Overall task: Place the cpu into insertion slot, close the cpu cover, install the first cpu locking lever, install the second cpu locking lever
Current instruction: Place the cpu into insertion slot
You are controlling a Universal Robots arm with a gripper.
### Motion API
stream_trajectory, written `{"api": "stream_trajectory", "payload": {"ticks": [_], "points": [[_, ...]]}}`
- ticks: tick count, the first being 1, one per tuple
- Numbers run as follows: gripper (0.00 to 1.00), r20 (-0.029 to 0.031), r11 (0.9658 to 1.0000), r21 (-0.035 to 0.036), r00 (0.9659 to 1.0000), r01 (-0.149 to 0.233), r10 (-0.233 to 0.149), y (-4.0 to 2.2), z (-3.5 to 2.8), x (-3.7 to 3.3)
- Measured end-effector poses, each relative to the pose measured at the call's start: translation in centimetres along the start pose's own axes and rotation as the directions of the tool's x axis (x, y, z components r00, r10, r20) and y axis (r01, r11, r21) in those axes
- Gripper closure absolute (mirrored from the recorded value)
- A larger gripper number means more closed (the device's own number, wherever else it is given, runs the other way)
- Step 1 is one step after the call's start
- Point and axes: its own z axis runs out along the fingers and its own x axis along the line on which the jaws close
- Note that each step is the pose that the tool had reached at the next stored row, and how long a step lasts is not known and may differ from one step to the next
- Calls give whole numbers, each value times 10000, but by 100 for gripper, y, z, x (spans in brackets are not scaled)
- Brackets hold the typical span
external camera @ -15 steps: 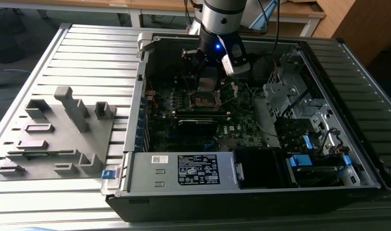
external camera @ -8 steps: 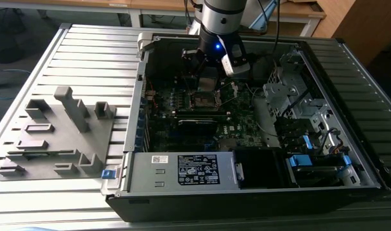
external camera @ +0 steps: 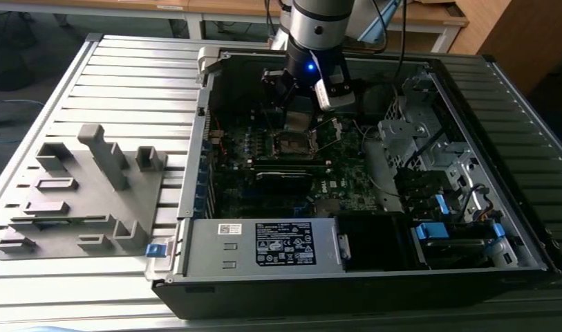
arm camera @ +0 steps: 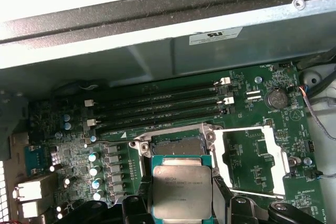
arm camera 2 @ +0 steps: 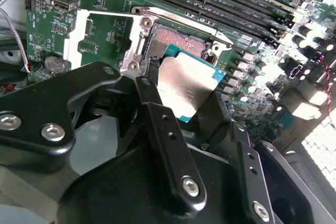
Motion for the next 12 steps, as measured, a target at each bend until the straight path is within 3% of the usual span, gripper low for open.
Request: {"api": "stream_trajectory", "payload": {"ticks": [3,7,12], "points": [[46,1,10000,0,10000,-15,15,0,0,0],[46,26,9994,-8,9994,-349,349,0,1,0],[46,29,9993,-7,9993,-375,375,0,0,0]]}}
